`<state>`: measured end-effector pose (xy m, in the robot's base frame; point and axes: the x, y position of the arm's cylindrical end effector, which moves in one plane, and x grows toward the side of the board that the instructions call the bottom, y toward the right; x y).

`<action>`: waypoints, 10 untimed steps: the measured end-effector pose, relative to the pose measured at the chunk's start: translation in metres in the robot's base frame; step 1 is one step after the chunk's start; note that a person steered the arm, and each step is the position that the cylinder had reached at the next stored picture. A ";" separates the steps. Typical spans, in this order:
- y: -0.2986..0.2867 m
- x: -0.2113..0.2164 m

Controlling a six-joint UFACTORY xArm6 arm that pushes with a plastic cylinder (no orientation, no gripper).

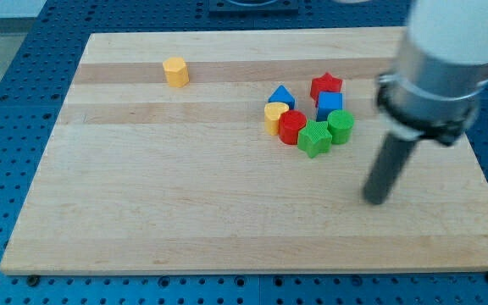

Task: Keep arm above green star

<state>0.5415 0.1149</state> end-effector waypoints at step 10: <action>-0.065 -0.213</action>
<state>0.3287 0.0500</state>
